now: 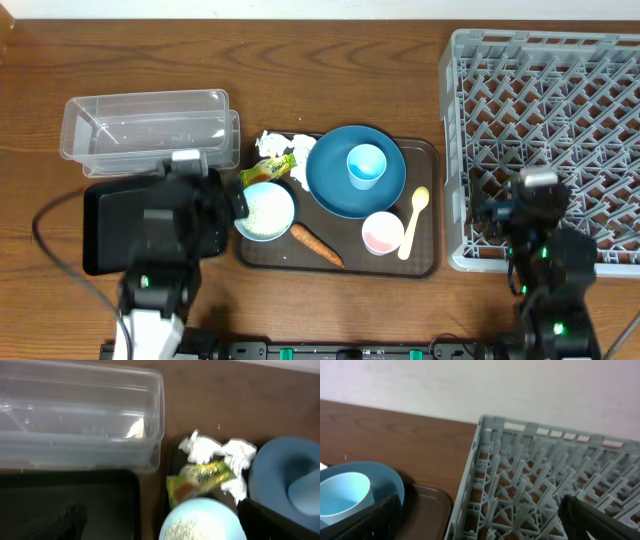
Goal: Sort waste into correct bins and load items into the dishwasher rack
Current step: 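Reach the left gripper to the white tissues on the brown tray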
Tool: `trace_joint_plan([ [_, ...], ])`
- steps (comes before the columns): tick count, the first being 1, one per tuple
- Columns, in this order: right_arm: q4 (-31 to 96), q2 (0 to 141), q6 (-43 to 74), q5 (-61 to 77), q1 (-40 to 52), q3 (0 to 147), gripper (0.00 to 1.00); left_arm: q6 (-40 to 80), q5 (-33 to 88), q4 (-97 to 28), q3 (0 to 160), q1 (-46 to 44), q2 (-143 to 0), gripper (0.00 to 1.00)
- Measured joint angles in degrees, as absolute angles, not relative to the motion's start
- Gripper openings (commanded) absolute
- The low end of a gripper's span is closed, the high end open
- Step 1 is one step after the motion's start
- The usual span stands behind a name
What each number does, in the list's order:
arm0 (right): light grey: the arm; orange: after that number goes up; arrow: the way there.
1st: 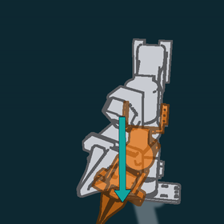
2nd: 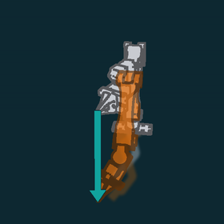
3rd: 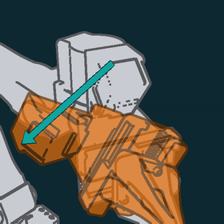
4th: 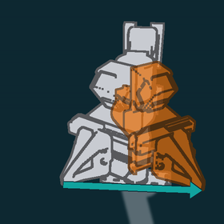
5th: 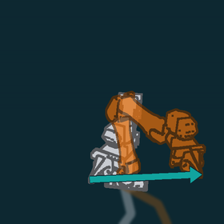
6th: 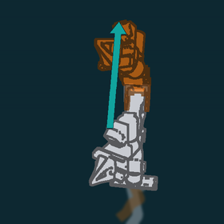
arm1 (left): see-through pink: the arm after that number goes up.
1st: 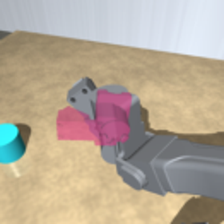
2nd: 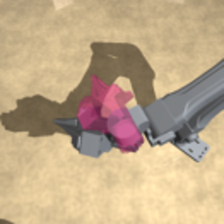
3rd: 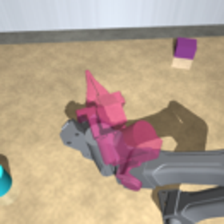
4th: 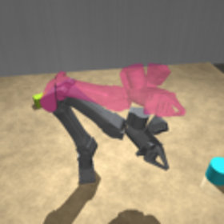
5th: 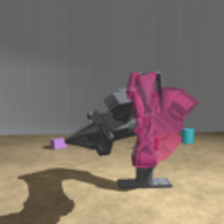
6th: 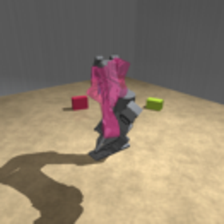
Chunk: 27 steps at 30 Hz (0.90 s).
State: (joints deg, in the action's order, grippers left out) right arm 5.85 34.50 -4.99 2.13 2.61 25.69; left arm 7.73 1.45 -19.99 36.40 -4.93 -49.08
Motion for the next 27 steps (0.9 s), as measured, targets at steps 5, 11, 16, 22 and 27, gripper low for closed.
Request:
trace_joint_plan([
  [5,13.8,47.1,-5.3,3.5,2.6,36.0,0.99,7.7,4.4,-30.7,48.9,-4.9,-59.8,0.98],
  [11,25.0,58.4,-7.8,6.7,2.6,47.1,0.99,7.5,8.5,-47.1,63.8,-4.9,-70.9,0.98],
  [16,26.1,60.8,-8.0,9.9,2.6,50.2,0.99,7.5,9.1,-47.1,66.3,-4.9,-74.9,0.98],
  [22,26.0,60.9,-8.0,11.2,2.6,50.2,0.99,7.6,9.4,-38.9,66.3,-5.1,-77.2,0.97],
  [27,26.0,60.9,-8.0,11.4,2.6,50.2,0.99,7.6,9.7,-32.1,66.4,-7.5,-80.5,0.96],
])
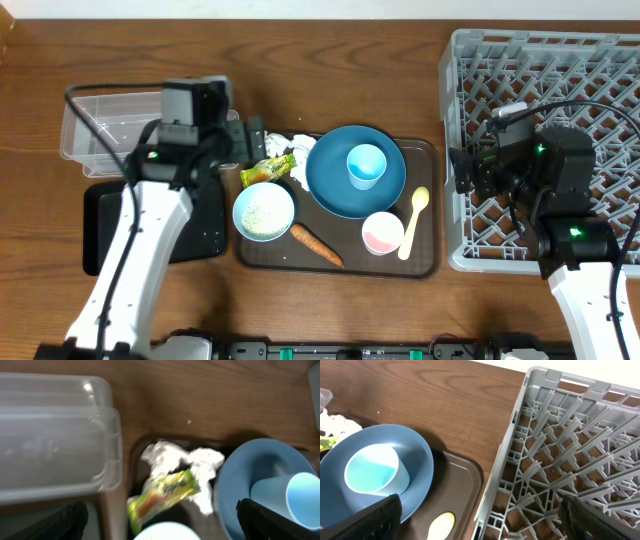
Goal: Sort waste into correct bins and load items into the dishwasher rack
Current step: 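Reach the left gripper to the white tissues on the brown tray, then grasp the tissue with the left gripper and drop it into the clear bin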
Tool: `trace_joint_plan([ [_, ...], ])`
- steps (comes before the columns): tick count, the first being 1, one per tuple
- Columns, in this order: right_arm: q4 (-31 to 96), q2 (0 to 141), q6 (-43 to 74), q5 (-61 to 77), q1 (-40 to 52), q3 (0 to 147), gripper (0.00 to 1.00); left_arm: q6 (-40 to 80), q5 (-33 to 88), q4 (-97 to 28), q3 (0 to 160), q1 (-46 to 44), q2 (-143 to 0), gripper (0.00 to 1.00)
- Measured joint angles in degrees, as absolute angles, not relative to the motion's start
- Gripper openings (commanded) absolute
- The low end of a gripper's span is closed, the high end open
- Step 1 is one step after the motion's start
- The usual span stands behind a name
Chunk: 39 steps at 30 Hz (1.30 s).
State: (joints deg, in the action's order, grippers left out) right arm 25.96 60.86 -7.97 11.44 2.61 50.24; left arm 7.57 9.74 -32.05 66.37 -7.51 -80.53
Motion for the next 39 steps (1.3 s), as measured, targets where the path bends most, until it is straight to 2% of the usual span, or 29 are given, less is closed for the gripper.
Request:
trace_joint_plan([
  [18,26.1,60.9,-8.0,11.8,2.6,50.2,0.99,7.7,10.2,-23.5,66.4,-11.0,-101.2,0.91],
  [26,26.1,60.9,-8.0,11.8,2.6,50.2,0.99,7.9,10.1,-22.3,66.4,-11.0,-105.6,0.68],
  [36,26.1,60.9,-8.0,11.8,2.6,50.2,0.99,7.8,10.2,-21.1,66.4,-11.0,-108.0,0.23],
  [39,26.1,60.9,-8.0,11.8,2.6,50.2,0.99,7.7,10.2,-19.8,66.4,-11.0,-108.0,0.15],
])
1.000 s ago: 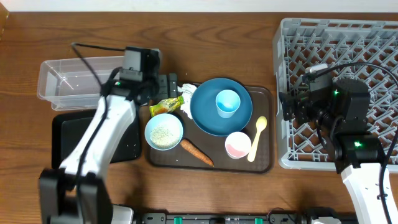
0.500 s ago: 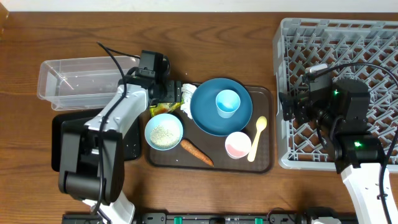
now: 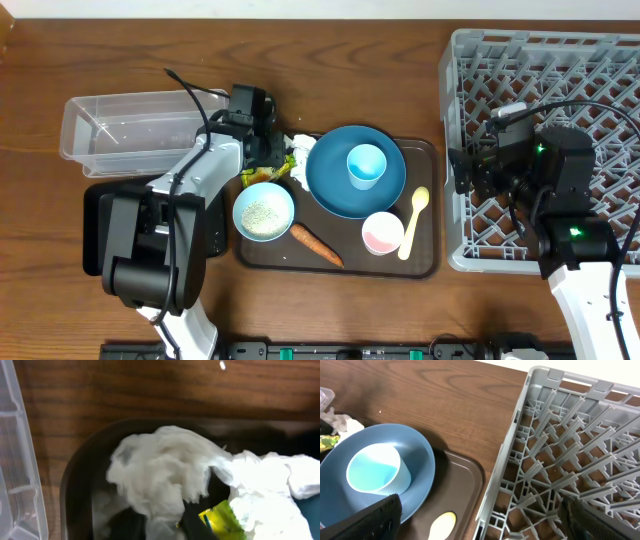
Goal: Sort waste into correct bins and load items into the dishwasher rack
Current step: 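Grasp the tissue with the left gripper and drop it into the clear bin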
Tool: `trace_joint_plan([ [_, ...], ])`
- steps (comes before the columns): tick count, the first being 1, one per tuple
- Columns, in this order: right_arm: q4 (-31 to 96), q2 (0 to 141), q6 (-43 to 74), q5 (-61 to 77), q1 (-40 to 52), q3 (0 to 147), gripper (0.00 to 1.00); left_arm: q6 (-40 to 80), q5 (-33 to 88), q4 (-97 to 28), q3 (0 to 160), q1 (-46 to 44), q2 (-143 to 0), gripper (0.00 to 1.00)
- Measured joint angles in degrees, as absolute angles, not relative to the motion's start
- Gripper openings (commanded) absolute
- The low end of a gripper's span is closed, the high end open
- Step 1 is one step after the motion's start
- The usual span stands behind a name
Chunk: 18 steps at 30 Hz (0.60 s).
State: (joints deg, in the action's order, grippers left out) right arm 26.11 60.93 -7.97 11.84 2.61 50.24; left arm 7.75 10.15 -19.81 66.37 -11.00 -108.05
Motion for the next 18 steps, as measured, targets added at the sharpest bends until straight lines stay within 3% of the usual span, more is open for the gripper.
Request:
trace_joint_plan([
  [4,26.1,60.9,-8.0,11.8,2.6,50.2,0.99,7.7,10.1,-18.9,66.4,-11.0,-108.0,0.06],
  [12,26.1,60.9,-8.0,11.8,2.6,50.2,0.99,7.7,10.1,-18.9,66.4,-11.0,-106.7,0.06],
  [18,26.1,61.0,-8.0,11.8,2.6,50.2,0.99,7.7,7.9,-17.8,66.4,-11.0,-95.6,0.07],
])
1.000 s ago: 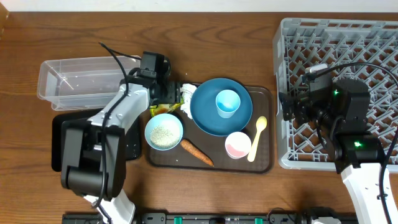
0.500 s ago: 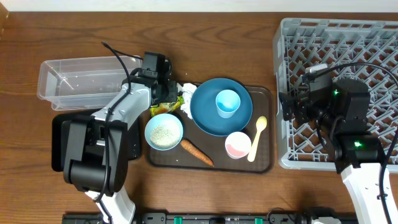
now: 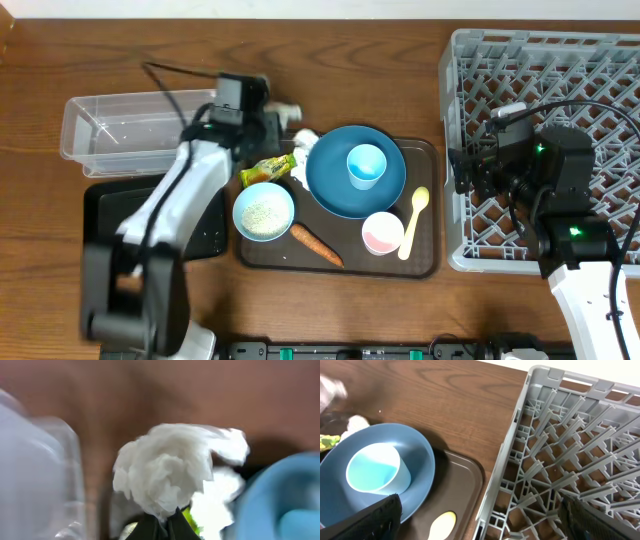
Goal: Sort waste into correct bins and load items into the dishwasher rack
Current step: 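Grasp the tissue with the left gripper and drop it into the clear bin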
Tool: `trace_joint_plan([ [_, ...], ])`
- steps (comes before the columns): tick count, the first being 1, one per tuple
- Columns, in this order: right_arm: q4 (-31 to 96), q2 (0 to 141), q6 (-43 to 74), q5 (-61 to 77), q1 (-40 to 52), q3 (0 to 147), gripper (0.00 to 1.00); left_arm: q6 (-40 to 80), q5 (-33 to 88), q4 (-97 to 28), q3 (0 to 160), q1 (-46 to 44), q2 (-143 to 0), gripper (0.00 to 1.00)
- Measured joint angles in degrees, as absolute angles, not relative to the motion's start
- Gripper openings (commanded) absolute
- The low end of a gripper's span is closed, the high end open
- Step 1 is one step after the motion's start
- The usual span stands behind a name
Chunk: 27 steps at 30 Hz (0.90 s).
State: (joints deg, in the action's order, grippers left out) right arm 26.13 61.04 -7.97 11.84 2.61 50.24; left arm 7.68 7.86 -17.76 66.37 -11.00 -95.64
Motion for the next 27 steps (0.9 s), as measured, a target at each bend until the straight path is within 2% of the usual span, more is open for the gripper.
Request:
trace_joint_plan([
  [6,26.1,61.0,-8.0,11.8,2.6,50.2,0.99,7.7,-3.7,-17.3,66.8,-10.0,-86.8,0.07],
  [16,26.1,61.0,-8.0,11.8,2.6,50.2,0.99,7.7,-10.0,-17.4,66.9,-0.8,-91.1,0.08],
  [18,26.1,61.0,-8.0,11.8,2.6,50.2,0.99,7.8,-10.5,-17.5,66.9,0.9,-92.0,0.16],
  [20,26.1,61.0,-8.0,11.8,2.6,50.2,0.99,8.0,-10.7,-17.6,66.9,2.0,-92.6,0.32],
  [21,26.1,61.0,-8.0,11.8,2.6,50.2,0.99,8.5,-10.7,-17.7,66.9,2.3,-92.7,0.43],
  [22,26.1,61.0,-8.0,11.8,2.6,50.2,0.99,8.5,-10.4,-17.8,66.9,2.4,-92.7,0.46],
  [27,26.1,61.0,-8.0,11.8,2.6,50.2,0.99,9.1,-6.9,-17.7,66.9,1.8,-92.7,0.46],
])
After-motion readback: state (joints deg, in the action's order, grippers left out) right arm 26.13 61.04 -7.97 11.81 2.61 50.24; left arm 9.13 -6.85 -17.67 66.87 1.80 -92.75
